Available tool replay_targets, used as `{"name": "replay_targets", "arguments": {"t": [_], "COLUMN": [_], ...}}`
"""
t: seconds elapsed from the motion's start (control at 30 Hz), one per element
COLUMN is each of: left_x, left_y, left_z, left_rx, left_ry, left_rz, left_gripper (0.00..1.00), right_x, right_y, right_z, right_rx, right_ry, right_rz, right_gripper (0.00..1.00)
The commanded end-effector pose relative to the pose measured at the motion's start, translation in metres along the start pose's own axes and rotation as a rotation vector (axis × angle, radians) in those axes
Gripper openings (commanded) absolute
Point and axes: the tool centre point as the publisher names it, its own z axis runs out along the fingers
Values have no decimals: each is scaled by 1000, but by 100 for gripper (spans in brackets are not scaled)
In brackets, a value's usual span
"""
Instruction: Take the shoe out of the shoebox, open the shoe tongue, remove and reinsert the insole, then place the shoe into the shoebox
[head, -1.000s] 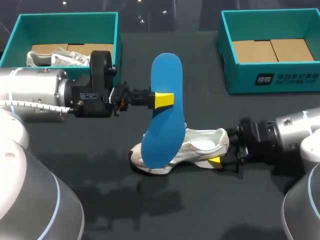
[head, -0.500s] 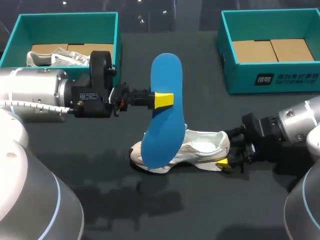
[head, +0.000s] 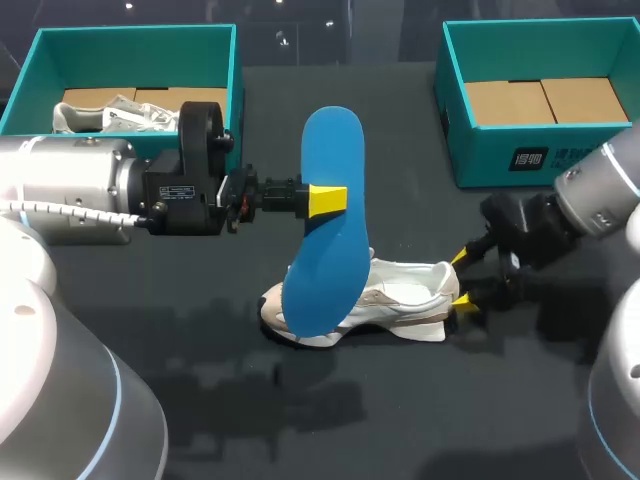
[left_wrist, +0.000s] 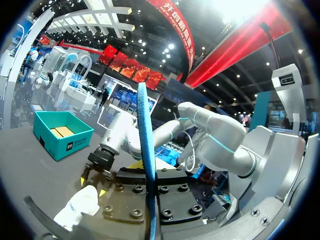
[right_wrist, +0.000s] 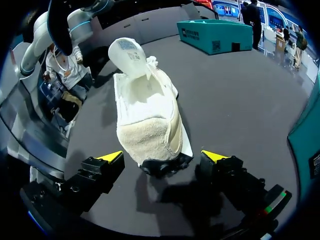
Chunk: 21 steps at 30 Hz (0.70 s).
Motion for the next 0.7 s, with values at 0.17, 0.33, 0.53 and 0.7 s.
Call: {"name": "replay_targets", "arguments": {"t": [0.17, 0.33, 0.53, 0.7], "left_x": [1, 1, 1, 1], "left_y": [1, 1, 1, 1], "left_z": [1, 1, 1, 1], "left_rx": [3, 3, 3, 3], "left_ry": [-3, -3, -3, -3], "left_rz": [0, 0, 0, 0], "left_gripper": [0, 0, 0, 0], "right_x": [19, 19, 22, 31], "right_y": [5, 5, 5, 7], "right_z": [-9, -9, -9, -24], "right_rx": [305, 305, 357, 464], "right_ry": [-153, -153, -153, -173], "right_rz": [31, 31, 85, 142], "right_gripper": [100, 100, 100, 100]}}
